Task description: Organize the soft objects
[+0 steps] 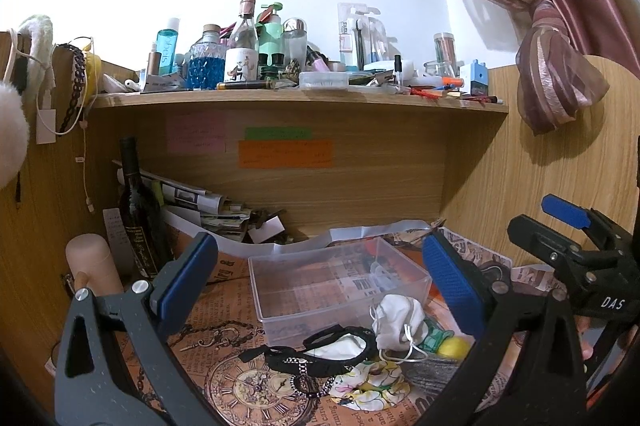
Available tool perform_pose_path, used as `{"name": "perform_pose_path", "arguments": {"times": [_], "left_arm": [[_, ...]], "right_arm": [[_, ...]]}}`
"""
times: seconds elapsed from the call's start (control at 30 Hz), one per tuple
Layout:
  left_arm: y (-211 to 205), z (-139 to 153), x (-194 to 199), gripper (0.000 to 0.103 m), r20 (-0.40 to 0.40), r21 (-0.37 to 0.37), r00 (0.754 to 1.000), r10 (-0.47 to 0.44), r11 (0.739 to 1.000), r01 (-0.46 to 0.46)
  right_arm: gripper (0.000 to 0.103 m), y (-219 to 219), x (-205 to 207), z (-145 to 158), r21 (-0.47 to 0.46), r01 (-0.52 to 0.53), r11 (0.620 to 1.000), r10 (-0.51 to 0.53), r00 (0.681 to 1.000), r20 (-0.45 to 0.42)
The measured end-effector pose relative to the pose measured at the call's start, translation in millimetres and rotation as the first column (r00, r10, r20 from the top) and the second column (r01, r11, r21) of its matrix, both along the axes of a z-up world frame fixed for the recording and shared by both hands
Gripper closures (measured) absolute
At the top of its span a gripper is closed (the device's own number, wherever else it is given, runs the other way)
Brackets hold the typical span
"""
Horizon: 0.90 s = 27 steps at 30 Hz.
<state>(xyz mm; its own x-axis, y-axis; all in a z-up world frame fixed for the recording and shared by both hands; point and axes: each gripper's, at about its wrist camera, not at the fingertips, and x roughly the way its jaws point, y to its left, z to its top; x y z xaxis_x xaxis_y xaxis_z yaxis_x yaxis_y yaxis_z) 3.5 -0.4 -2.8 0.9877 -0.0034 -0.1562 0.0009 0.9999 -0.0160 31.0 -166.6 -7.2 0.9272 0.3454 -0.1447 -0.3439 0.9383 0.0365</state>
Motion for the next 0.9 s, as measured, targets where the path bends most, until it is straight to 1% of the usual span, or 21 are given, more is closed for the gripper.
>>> {"name": "perform_pose_path", "arguments": {"times": [0.9], "left_arm": [[-1.1, 3.9, 2.3, 0.000, 0.001, 0.000, 1.000, -0.006, 1.000, 0.006]], "right_arm": [[0.000, -2.9, -0.7, -1.8, -0.008, 0.012, 1.000, -0.012, 1.000, 0.003]]}}
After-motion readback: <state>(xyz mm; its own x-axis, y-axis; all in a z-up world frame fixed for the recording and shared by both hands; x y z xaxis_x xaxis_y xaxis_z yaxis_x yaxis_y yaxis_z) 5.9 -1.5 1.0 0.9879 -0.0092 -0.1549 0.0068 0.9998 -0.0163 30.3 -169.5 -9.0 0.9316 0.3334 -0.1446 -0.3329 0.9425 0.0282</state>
